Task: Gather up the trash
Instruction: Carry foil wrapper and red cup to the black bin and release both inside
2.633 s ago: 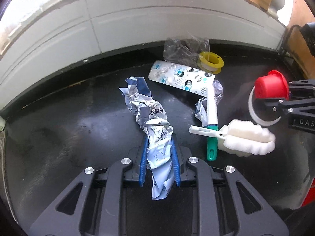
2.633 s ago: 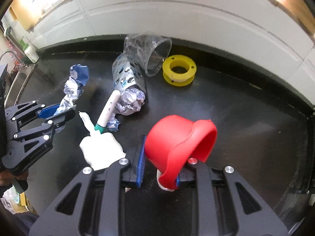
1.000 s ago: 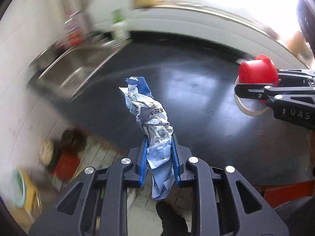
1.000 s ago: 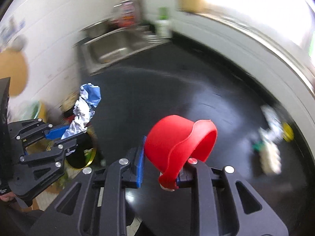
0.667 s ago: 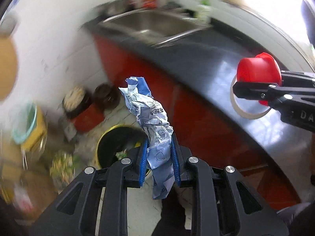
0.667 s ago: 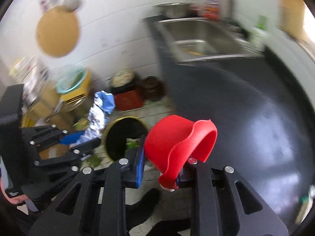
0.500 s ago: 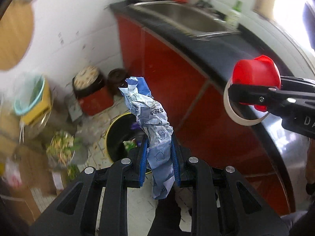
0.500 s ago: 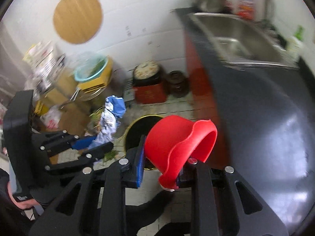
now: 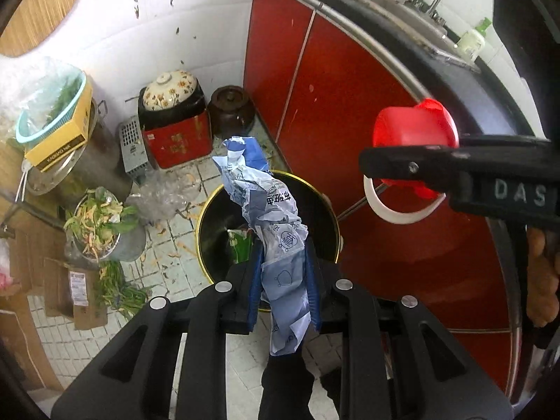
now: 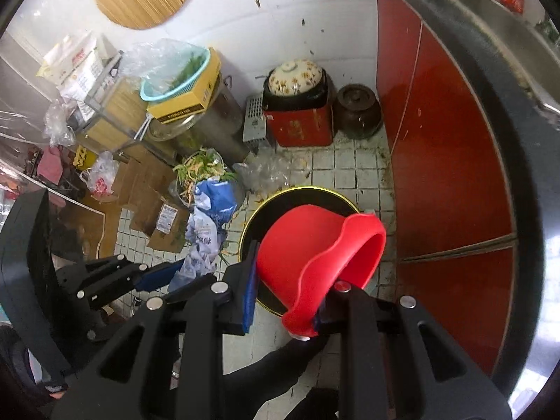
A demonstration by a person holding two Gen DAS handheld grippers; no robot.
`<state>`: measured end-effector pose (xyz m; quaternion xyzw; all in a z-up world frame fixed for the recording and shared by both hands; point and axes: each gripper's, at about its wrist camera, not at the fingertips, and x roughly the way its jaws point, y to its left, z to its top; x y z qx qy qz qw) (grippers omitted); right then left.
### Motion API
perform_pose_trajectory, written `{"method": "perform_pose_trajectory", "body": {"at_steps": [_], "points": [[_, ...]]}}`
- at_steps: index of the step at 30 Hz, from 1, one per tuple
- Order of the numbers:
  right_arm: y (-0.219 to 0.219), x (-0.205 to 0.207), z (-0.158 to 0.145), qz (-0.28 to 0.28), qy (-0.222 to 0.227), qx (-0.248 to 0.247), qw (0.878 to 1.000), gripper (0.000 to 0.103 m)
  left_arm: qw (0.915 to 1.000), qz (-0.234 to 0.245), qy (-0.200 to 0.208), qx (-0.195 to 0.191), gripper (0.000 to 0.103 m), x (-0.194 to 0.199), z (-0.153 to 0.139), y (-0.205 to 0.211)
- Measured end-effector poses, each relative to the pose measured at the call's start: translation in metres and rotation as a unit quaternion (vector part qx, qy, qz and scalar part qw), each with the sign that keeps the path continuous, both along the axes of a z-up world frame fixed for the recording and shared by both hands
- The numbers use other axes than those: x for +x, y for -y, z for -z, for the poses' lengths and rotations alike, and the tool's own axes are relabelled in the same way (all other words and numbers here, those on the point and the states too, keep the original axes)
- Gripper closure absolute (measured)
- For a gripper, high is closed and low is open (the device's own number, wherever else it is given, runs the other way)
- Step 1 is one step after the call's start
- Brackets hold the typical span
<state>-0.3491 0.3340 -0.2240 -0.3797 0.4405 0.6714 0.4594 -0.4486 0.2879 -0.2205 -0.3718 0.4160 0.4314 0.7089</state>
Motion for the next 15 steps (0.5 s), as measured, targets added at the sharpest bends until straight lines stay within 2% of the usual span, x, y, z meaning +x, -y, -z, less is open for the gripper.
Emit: {"method": "perform_pose_trajectory", "body": {"at_steps": [7,9,10,11,12,13,15], "points": [[-0.007,-0.003,0.011,-0.007,0.005,-0.01,1.0,0.079,0.9999,-0.004,0.003,-0.013,0.08,-0.001,0.013,-0.004],[-0.008,-0.002,0.012,-0.005,0.003,-0.01,1.0,0.078,0.9999,-0.005,-0.001,-0.013,0.076,-0.001,0.015,-0.005],[-0.007,0.001,0.01,-0.004,0.002,-0.011,1.0,0.068,0.9998,-0.005,0.0,-0.017,0.061,-0.001,0.016,-0.006],[-0.008,0.001,0.011,-0.001,0.001,-0.012,1.0,0.046,0.9998,-0.004,0.0,-0.019,0.049,0.0,0.017,-0.006],[-0.009,0.003,0.011,0.001,-0.001,-0.011,1.0,0.035,0.9999,-0.008,-0.006,-0.013,0.03,0.0,0.017,-0.006],[-0.01,0.006,0.01,0.005,-0.005,-0.009,1.0,0.027,0.9999,-0.009,-0.006,-0.008,0.025,-0.001,0.015,-0.006],[-0.011,0.008,0.009,0.009,-0.01,-0.006,1.0,0.027,0.9999,-0.01,-0.006,-0.006,0.022,-0.001,0.013,-0.004]]}}
